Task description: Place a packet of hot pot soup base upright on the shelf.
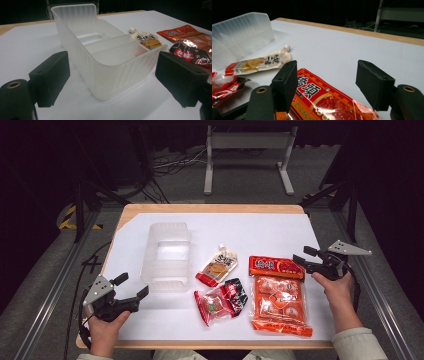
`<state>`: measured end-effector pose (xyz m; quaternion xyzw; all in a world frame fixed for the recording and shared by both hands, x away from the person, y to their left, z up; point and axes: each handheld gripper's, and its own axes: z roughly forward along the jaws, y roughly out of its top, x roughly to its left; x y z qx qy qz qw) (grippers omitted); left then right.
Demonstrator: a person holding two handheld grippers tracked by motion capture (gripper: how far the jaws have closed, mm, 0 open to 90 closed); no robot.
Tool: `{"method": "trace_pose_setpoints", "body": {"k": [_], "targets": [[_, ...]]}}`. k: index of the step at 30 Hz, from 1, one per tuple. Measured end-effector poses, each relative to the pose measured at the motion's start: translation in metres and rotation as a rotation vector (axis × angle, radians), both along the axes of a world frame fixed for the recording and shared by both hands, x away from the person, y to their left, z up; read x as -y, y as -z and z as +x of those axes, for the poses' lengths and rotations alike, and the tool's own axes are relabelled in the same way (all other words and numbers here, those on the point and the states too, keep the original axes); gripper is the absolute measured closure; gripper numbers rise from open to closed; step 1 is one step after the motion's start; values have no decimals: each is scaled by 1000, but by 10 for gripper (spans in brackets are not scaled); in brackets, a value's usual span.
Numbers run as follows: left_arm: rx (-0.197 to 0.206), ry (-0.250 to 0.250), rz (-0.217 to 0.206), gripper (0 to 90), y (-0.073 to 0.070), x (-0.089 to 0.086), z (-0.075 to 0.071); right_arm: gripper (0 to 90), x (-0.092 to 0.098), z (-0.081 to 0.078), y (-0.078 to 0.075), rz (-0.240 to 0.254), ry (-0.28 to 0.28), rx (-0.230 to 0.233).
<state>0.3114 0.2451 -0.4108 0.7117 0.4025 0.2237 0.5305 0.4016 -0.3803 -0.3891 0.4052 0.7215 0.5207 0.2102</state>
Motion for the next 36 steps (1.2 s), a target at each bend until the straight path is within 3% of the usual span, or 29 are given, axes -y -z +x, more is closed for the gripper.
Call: {"method": "trace_pose_setpoints", "body": {"k": [6,18,23,30,36], "targets": [[-1,-1,5,132,0,0,0,341,4,9,12,-52,51,-49],[2,-8,8,129,0,0,0,291,10,26,37,-74,115,-169],[-1,-6,9,127,0,0,0,253,12,30,45,-83,125,-235],[0,-9,12,125,1,1,0,244,11,33,50,-86,120,-280],[0,-10,16,125,1,1,0,255,11,35,53,-43,93,-310]]}}
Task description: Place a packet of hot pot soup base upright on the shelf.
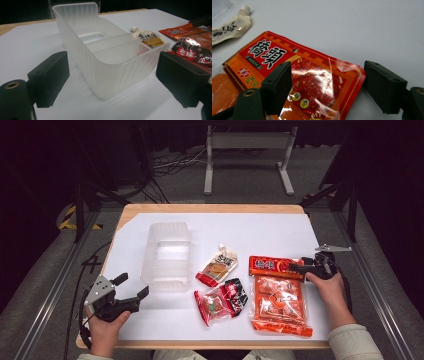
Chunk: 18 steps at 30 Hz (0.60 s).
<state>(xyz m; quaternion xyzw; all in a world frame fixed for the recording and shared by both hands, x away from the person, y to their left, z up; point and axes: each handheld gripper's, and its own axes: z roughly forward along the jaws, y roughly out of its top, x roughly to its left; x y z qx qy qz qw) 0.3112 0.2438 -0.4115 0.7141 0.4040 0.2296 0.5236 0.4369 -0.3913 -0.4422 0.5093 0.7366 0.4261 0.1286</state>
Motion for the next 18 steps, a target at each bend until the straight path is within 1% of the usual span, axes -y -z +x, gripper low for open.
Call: {"method": "trace_pose_setpoints", "body": {"k": [3,6,8,10,14,16,18], "targets": [[0,-2,0,125,0,0,0,279,0,0,0,10,-12,2],[-1,-4,-1,125,0,-1,0,353,2,-2,-3,23,-22,10],[-3,-6,-1,125,0,-1,0,426,4,-4,-7,45,-45,21],[-3,-6,-1,125,0,0,0,464,4,-5,-8,37,-54,29],[-3,-6,-1,125,0,0,0,496,4,-4,-6,22,-58,25],[-3,-5,1,125,0,0,0,516,5,-4,-6,22,-68,23],[-3,-7,0,125,0,0,0,556,4,-4,-7,14,-79,26]]}}
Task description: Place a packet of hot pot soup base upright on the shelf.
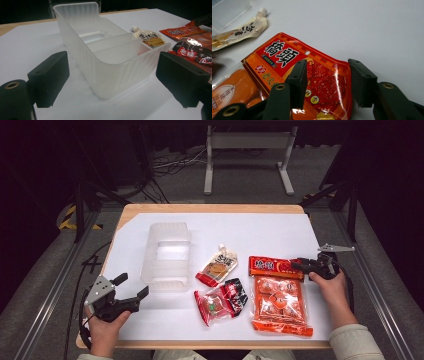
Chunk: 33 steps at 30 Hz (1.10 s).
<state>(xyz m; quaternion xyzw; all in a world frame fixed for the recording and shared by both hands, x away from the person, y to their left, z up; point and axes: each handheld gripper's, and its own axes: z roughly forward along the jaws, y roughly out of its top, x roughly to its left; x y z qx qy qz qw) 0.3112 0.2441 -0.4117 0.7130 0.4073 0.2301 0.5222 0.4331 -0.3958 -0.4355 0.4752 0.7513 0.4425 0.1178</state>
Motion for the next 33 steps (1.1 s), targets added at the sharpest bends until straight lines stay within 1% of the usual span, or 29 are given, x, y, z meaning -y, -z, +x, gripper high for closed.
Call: {"method": "trace_pose_setpoints", "body": {"k": [3,6,9,11,14,15,17,18,20,21,22,24,26,29,33], "targets": [[0,-1,0,125,0,0,0,587,-1,0,0,-16,-13,-9],[-1,-3,0,125,0,-1,-1,613,-3,2,5,-72,-6,-37],[-1,-5,3,125,0,-1,-1,655,-3,2,4,-83,-7,-32],[-2,-5,2,125,0,-1,-1,707,-4,2,4,-97,5,-32],[-2,-6,2,125,0,-2,-2,781,-7,2,4,-140,24,-18],[-1,-8,0,125,0,-2,-2,812,-8,1,3,-162,33,-12],[-1,-9,-2,125,0,-2,-2,857,-9,1,3,-177,41,-5],[-1,-9,-2,125,0,-2,-2,857,-9,1,3,-177,41,-5],[-3,-8,-3,125,0,-2,-2,892,-10,0,3,-192,47,6],[-1,-8,-5,125,0,-2,-2,900,-13,-1,2,-217,53,27],[0,-9,-8,125,-1,-1,-2,900,-14,-2,1,-228,52,37],[3,-7,-7,125,-1,-1,-2,900,-14,-3,0,-231,55,45],[5,-8,-6,125,-3,0,-2,900,-13,-4,-2,-206,71,56],[11,-4,-13,125,-5,2,-3,900,-14,-6,-6,-204,73,70],[23,16,-13,125,-13,7,-5,900,-10,-9,-11,-169,71,74]]}}
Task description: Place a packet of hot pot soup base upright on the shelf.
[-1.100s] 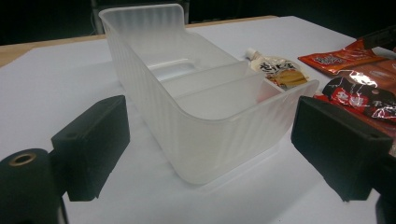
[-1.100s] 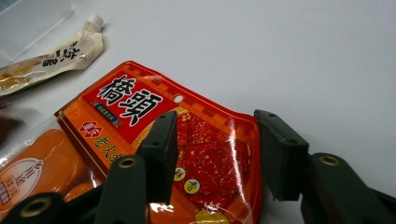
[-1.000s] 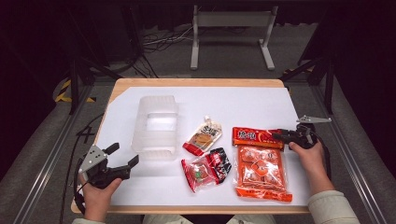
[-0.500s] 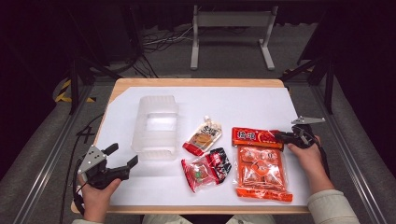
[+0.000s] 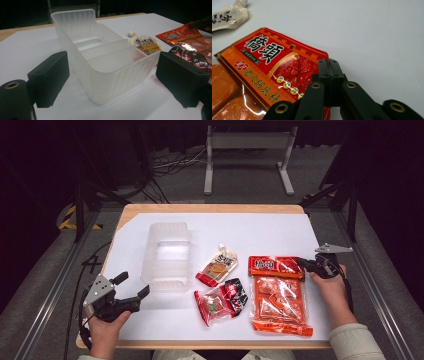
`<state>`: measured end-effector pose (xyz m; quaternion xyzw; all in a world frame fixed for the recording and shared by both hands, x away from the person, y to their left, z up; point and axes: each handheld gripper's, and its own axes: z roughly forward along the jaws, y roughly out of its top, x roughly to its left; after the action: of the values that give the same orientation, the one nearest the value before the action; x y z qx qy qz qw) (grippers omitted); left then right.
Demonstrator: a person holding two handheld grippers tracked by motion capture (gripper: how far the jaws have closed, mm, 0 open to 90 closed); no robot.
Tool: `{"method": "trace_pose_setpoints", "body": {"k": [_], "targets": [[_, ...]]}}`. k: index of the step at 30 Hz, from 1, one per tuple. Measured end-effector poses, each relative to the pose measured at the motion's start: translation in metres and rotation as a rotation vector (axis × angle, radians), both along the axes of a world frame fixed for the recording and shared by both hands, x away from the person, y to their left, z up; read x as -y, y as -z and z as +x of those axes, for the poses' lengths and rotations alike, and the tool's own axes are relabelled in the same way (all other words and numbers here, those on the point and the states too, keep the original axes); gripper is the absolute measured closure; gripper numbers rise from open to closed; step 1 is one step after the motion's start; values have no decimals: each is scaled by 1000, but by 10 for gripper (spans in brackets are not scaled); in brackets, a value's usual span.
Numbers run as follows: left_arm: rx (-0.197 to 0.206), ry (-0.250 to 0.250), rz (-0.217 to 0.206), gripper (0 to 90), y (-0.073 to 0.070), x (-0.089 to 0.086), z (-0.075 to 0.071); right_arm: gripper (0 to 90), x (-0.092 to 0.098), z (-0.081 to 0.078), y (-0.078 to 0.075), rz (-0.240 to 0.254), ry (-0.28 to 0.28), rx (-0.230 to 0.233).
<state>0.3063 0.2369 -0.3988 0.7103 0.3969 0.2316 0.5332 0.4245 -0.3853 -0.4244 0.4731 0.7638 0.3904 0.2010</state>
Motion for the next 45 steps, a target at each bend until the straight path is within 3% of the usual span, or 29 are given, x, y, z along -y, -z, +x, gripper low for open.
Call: {"method": "trace_pose_setpoints", "body": {"k": [8,19,23,31,37,42,45], "targets": [[32,41,1,128,-14,14,-5,900,6,-8,-17,60,-11,35],[42,109,-18,134,-28,35,-7,900,15,-27,-50,134,-36,125],[27,138,-10,170,-28,44,-4,900,16,-34,-63,169,-77,151],[24,178,15,222,-28,62,4,900,20,-44,-83,311,-160,201],[29,202,36,232,-28,72,7,900,17,-51,-95,319,-187,241],[10,235,6,217,-29,78,11,900,11,-59,-108,310,-219,284],[2,228,-5,174,-29,82,13,900,7,-62,-114,299,-228,299]]}}
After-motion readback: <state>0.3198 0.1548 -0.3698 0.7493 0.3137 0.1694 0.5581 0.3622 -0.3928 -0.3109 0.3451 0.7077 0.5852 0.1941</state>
